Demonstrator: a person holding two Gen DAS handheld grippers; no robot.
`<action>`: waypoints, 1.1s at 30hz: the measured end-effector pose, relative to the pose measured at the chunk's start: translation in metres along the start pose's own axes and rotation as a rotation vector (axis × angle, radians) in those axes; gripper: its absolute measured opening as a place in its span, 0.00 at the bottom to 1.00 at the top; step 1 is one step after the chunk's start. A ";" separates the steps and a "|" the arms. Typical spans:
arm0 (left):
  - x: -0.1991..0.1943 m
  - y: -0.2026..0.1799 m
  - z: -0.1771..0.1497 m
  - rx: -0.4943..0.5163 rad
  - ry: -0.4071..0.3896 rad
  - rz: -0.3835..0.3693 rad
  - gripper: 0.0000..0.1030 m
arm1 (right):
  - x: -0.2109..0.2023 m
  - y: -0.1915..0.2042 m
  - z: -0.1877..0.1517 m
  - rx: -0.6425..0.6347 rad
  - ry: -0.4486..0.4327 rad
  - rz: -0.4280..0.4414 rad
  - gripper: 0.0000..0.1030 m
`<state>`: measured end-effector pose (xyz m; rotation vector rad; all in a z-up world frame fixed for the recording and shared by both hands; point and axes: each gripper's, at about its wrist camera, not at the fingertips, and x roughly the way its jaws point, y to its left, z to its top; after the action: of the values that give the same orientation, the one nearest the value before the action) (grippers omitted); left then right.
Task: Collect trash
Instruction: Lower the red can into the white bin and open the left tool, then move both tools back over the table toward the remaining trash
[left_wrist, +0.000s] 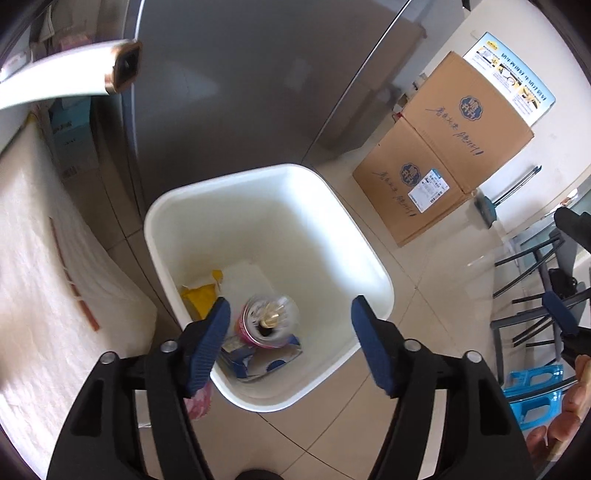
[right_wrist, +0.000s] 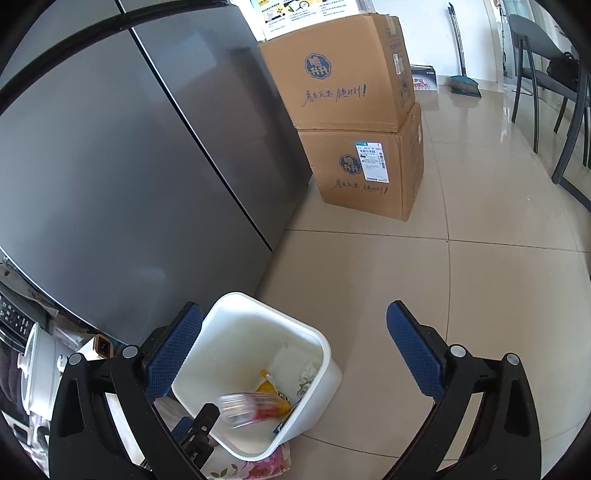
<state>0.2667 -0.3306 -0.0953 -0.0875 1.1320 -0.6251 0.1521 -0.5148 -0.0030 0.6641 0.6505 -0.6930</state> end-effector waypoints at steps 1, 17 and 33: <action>-0.003 0.001 0.001 0.003 -0.011 0.010 0.67 | -0.001 0.000 0.000 -0.002 -0.003 -0.002 0.93; -0.112 0.031 0.006 0.054 -0.326 0.302 0.78 | -0.024 0.052 -0.028 -0.210 -0.077 -0.066 0.93; -0.193 0.117 -0.015 -0.094 -0.418 0.406 0.79 | -0.058 0.156 -0.107 -0.519 -0.182 0.033 0.93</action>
<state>0.2498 -0.1319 0.0124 -0.0629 0.7415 -0.1768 0.1996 -0.3245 0.0233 0.1302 0.6150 -0.5157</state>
